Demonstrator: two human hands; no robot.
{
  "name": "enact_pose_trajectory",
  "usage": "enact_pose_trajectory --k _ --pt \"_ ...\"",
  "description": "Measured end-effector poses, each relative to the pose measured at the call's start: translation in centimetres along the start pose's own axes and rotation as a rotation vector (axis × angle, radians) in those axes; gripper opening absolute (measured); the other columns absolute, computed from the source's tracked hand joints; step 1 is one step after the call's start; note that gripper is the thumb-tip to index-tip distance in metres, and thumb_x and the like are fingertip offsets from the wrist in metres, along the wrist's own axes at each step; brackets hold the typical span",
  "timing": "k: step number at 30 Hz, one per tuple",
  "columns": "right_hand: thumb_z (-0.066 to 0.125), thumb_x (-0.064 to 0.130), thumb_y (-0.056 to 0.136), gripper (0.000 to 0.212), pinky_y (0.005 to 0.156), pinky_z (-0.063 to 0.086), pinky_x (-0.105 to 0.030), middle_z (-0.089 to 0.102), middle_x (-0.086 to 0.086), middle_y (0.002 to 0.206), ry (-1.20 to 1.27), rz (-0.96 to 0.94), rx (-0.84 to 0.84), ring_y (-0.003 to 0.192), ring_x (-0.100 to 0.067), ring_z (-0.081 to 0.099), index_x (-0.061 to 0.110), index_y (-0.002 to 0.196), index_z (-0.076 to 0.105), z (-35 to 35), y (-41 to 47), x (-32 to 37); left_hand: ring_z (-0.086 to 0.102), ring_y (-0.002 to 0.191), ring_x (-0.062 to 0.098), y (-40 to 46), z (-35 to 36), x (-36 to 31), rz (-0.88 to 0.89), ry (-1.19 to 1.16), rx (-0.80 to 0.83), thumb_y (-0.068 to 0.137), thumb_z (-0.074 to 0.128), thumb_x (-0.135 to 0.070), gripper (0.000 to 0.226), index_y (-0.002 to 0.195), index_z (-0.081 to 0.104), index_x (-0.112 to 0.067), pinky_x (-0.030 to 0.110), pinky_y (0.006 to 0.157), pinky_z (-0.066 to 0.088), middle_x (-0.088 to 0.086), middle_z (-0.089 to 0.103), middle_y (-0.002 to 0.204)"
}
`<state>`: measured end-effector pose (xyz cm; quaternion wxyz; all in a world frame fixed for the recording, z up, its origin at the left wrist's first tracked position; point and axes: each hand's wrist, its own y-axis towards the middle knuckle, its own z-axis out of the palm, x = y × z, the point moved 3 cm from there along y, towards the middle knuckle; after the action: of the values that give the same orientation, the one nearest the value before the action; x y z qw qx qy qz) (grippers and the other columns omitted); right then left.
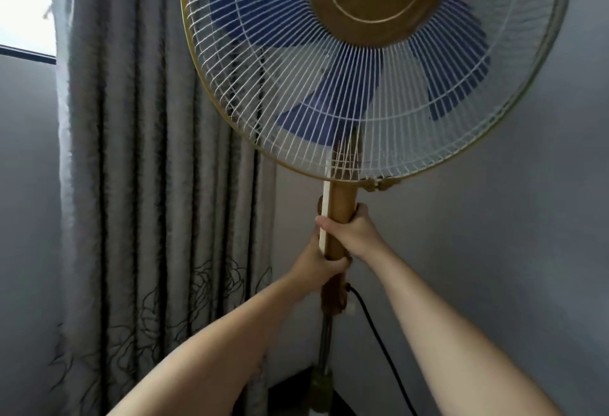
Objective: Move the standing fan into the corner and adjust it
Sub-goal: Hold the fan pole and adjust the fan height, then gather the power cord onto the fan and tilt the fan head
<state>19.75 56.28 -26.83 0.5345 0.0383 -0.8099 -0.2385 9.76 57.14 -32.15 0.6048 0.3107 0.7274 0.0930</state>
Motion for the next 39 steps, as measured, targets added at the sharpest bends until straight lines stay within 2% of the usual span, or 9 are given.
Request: enact_pose_trajectory --k 11,18,23,27,30,32,35,37,39 --pt "0.082 0.041 0.064 0.070 0.061 0.041 -0.017 0.055 0.002 0.101 -0.025 -0.005 -0.177 0.093 -0.016 0.059 0.012 0.112 0.039 1.0 -0.8 0.2 0.066 0.086 0.000 0.3 -0.9 1.2 -0.046 -0.082 0.182 0.081 0.067 -0.010 0.063 0.136 0.038 -0.016 0.014 0.070 0.052 0.004 0.065 0.107" --pt "0.083 0.041 0.063 0.083 0.079 0.047 -0.028 0.057 -0.007 0.119 -0.004 -0.019 -0.158 0.106 -0.021 0.060 0.007 0.125 0.039 0.9 -0.5 0.5 0.064 0.084 -0.007 0.6 -1.2 0.8 -0.048 -0.076 0.207 0.082 0.068 -0.014 0.049 0.124 0.046 -0.027 0.006 0.066 0.048 -0.003 0.066 0.102" --pt "0.077 0.044 0.071 0.086 0.086 0.046 -0.030 0.053 -0.006 0.131 -0.017 0.000 -0.067 0.117 -0.023 0.056 0.010 0.135 0.031 0.2 -0.7 1.1 0.061 0.089 -0.013 0.3 -1.4 -0.5 -0.044 -0.054 0.229 0.083 0.069 -0.020 0.062 0.134 0.034 -0.027 0.003 0.065 0.047 -0.011 0.061 0.106" --pt "0.068 0.047 0.079 0.089 0.092 0.043 -0.020 0.047 -0.004 0.142 0.012 -0.014 0.108 0.125 -0.018 0.049 0.020 0.147 0.017 -1.0 -2.8 -1.1 0.054 0.111 0.003 -1.2 -1.6 1.2 -0.099 -0.049 0.230 0.079 0.073 -0.034 0.090 0.144 0.011 -0.036 0.012 0.073 0.048 -0.008 0.044 0.132" --pt "0.056 0.068 0.066 0.099 0.103 0.035 -0.036 0.042 -0.003 0.146 -0.071 0.050 0.149 0.132 -0.020 0.042 0.030 0.148 0.015 -2.4 -5.7 -5.2 0.055 0.105 -0.002 -3.9 -2.0 5.1 -0.235 -0.031 0.295 0.079 0.071 -0.041 0.095 0.146 0.002 -0.040 0.015 0.081 0.049 -0.009 0.043 0.130" --pt "0.051 0.065 0.072 0.088 0.099 0.038 -0.033 0.047 -0.003 0.141 -0.052 0.112 0.176 0.123 -0.015 0.046 0.027 0.146 0.024 -3.4 -7.6 -8.7 0.049 0.113 0.010 -6.1 -2.3 8.8 -0.361 0.073 0.291 0.080 0.065 -0.049 0.089 0.146 0.006 -0.040 0.026 0.090 0.043 -0.003 0.042 0.132" --pt "0.046 0.039 0.094 0.044 0.095 0.045 -0.033 0.063 -0.005 0.120 0.028 0.195 0.048 0.111 -0.017 0.056 0.015 0.130 0.050 -4.4 -10.7 -15.5 0.051 0.106 0.012 -10.6 -2.0 15.8 -0.548 0.164 0.319 0.086 0.058 -0.050 0.067 0.143 0.029 -0.029 0.021 0.078 0.046 -0.002 0.051 0.121" --pt "0.044 0.028 0.098 0.024 0.087 0.047 -0.025 0.066 -0.003 0.089 -0.006 0.199 -0.118 0.092 -0.019 0.061 0.012 0.104 0.061 -4.8 -13.5 -19.4 0.059 0.093 0.014 -14.2 -1.2 20.9 -0.660 0.173 0.342 0.091 0.057 -0.036 0.035 0.121 0.056 -0.019 0.027 0.078 0.053 0.002 0.061 0.106" --pt "0.046 0.027 0.097 0.026 0.061 0.037 -0.008 0.055 -0.008 0.065 -0.155 0.115 -0.268 0.064 -0.001 0.050 0.013 0.077 0.056 -5.0 -16.7 -21.9 0.062 0.074 0.014 -18.0 -0.3 25.3 -0.752 0.173 0.395 0.094 0.055 -0.022 0.015 0.085 0.066 -0.015 0.035 0.082 0.054 0.006 0.065 0.083"
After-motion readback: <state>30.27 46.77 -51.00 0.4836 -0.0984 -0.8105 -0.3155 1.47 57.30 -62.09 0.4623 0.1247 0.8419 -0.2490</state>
